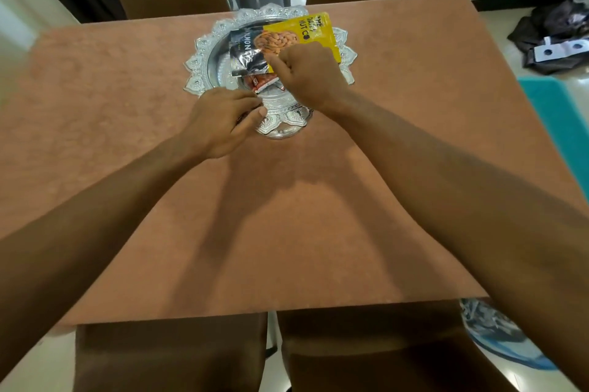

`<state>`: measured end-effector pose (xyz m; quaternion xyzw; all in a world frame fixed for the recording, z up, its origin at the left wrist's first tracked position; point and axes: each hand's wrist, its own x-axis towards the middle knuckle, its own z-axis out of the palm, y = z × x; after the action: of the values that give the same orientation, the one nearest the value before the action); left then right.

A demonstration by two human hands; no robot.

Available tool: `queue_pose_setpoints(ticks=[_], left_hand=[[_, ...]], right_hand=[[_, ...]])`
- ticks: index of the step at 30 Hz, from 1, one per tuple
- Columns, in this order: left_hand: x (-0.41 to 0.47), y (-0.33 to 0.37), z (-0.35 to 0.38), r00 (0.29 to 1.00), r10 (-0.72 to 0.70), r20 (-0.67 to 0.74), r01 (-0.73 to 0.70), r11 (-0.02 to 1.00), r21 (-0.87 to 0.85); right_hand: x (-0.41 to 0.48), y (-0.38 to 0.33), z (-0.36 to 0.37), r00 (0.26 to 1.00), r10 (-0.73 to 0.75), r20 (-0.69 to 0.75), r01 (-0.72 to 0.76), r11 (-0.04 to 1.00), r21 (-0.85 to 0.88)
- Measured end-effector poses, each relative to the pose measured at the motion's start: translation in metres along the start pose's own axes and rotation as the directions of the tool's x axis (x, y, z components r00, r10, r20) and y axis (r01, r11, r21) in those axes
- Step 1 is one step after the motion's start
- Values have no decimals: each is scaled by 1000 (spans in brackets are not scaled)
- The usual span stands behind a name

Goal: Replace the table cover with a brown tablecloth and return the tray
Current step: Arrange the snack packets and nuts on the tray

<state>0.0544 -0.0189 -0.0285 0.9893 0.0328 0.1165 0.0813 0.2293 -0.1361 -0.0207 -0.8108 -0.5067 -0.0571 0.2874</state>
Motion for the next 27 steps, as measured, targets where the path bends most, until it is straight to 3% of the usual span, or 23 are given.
queue_pose_setpoints(ticks=[7,12,15,17,20,27], left_hand=[[-1,3,-6,997,-73,-32,72,997,-35],[4,2,-15,976,-202,-82,179,957,-230],[6,-8,-21,952,-269,-148,229,943,-242],[6,-19,-25,973,-226,-51,217,966,-144],[5,-26,-25,988,-65,143,68,997,-19],[0,-7,-16,991,-58,123,57,998,11]], right_hand=[[2,3,11,995,39,90,-33,997,-72],[3,0,10,992,58,109,-46,993,-107],[4,-1,10,990,62,124,-45,990,-134],[4,-1,11,989,63,133,-45,990,-135],[4,0,13,988,62,139,-44,990,-134],[2,-2,15,992,71,103,-54,986,-158]])
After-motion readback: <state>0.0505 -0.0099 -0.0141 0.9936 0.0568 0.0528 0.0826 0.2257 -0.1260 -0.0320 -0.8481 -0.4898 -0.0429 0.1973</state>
